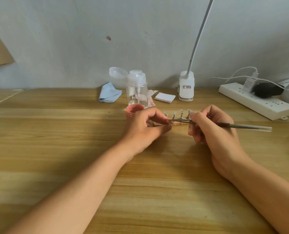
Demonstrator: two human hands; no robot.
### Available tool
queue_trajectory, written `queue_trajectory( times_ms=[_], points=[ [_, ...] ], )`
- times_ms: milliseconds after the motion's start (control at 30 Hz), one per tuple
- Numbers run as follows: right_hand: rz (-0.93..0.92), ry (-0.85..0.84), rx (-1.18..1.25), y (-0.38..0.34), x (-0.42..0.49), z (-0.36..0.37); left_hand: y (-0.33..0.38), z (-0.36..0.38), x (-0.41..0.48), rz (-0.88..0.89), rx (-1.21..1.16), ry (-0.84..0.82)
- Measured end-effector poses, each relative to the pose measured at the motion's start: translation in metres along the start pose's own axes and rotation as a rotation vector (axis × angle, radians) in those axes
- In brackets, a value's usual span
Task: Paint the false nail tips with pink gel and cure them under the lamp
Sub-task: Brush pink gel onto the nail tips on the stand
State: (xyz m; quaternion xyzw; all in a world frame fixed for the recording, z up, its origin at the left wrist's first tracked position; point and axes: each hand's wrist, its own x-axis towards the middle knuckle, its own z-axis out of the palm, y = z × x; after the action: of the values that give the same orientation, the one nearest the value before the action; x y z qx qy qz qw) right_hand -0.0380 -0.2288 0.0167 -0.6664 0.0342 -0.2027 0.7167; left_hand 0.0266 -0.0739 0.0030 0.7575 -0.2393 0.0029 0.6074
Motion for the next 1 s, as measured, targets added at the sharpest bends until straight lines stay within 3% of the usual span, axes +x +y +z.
queue_trajectory(
  times_ms=[1000],
  points=[
    [-0.026,0.000,0.007,0.0011,0.0002,-0.0009,-0.0025,-0.0017,0.0005,0.002,0.006,-0.012]
  ],
)
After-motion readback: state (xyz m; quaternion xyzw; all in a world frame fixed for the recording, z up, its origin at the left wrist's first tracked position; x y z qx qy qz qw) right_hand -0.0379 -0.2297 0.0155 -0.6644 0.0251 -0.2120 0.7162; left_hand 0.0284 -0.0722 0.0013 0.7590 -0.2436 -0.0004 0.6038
